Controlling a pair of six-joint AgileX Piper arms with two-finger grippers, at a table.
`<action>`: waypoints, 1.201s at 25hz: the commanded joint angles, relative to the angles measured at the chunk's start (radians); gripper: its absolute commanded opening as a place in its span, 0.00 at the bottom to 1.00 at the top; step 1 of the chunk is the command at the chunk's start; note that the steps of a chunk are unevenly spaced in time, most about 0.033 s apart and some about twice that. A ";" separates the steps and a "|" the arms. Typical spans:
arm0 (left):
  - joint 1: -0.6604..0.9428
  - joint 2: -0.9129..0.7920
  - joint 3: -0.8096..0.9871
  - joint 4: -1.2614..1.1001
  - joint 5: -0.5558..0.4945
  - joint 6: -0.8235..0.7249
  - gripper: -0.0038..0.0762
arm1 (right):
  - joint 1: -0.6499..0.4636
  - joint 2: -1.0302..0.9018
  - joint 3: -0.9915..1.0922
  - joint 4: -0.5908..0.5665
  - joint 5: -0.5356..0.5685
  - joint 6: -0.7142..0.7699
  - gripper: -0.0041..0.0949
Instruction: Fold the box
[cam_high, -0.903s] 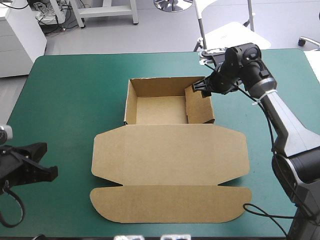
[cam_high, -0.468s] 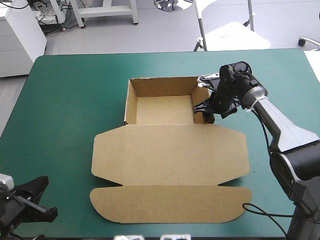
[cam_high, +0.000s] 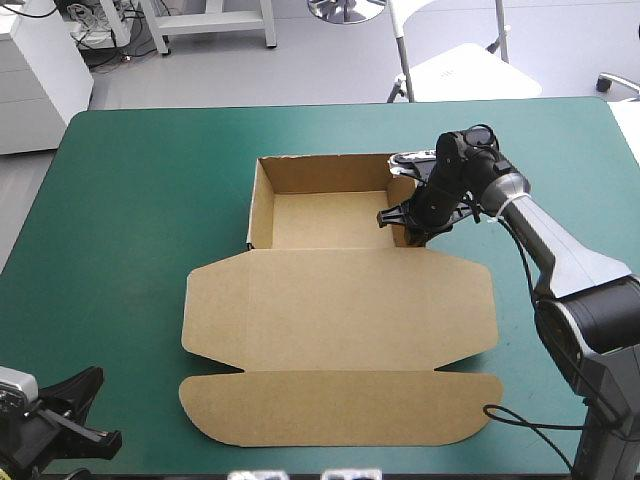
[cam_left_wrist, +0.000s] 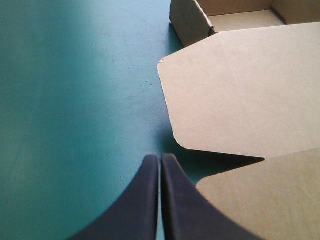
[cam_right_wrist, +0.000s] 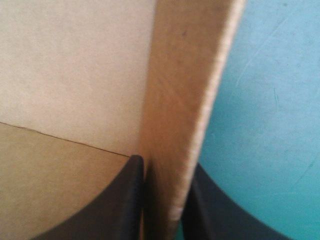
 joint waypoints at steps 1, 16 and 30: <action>-0.004 0.016 -0.013 0.010 -0.070 0.000 0.04 | -0.005 -0.035 -0.021 0.023 -0.005 -0.023 0.03; -0.004 0.016 0.066 -0.010 -0.080 -0.003 0.04 | -0.201 -0.083 -0.586 -0.156 0.064 -0.099 0.02; -0.004 0.016 0.066 0.000 -0.263 -0.001 0.04 | -0.861 0.051 -0.434 0.142 0.046 -0.137 0.03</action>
